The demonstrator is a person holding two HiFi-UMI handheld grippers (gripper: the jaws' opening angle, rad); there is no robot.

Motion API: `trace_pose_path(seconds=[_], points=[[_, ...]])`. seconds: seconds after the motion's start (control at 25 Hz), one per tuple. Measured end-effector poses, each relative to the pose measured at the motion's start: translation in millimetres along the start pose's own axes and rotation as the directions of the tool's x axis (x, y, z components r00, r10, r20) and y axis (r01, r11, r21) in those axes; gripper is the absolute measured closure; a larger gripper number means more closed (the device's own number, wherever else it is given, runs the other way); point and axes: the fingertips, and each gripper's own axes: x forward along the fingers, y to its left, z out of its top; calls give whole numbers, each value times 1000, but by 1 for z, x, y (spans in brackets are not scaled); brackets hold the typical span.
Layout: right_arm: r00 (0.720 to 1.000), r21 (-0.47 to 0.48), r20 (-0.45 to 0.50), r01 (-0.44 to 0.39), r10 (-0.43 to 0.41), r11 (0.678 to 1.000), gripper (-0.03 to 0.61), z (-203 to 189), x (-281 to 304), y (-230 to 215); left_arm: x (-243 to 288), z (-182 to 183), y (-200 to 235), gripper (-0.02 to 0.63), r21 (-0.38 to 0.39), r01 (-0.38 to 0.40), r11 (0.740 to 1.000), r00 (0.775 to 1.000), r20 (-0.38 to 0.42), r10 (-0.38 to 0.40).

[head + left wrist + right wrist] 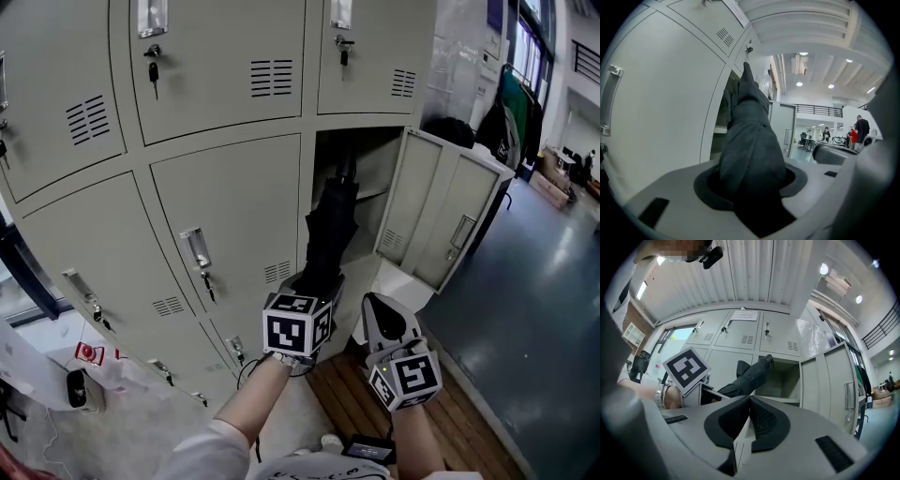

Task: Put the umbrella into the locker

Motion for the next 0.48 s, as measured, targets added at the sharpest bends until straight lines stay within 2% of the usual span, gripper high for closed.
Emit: trace_pose_path(seconds=[0.2, 0.48], points=[[1000, 6, -7, -12, 12, 1000, 551, -8, 8, -11, 19, 3, 4, 379, 24, -22, 999, 1000, -12, 22], [999, 22, 31, -29, 29, 999, 551, -3, 27, -49, 63, 14, 15, 379, 54, -108, 993, 989, -95, 113]])
